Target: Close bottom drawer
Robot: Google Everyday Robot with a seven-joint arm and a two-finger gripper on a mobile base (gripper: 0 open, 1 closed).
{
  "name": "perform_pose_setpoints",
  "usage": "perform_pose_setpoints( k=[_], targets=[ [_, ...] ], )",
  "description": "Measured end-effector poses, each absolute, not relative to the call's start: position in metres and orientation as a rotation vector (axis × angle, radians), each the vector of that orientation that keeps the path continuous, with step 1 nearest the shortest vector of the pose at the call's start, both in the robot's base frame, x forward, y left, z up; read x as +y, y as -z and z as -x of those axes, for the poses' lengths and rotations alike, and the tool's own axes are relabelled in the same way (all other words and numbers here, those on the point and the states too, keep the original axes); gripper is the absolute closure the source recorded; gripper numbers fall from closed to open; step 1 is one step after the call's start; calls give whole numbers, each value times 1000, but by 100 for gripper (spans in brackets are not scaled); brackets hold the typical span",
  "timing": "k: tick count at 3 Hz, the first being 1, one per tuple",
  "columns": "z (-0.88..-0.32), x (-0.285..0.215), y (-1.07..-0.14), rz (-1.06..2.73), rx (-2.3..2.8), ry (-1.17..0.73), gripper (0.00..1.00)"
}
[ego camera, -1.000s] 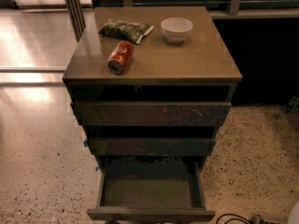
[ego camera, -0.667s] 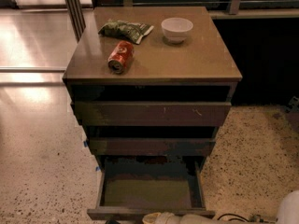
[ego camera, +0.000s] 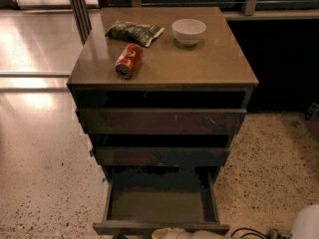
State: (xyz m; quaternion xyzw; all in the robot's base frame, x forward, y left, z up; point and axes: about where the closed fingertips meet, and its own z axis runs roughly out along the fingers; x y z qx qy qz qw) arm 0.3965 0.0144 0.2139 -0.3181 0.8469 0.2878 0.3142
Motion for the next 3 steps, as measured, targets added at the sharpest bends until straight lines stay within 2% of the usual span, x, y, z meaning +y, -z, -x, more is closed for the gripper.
perform_pose_setpoints(
  k=[1,3],
  targets=[
    [-431,6,-180,791,2224,-623,100],
    [-442,6,-179,776,2202,-593,100]
  ],
)
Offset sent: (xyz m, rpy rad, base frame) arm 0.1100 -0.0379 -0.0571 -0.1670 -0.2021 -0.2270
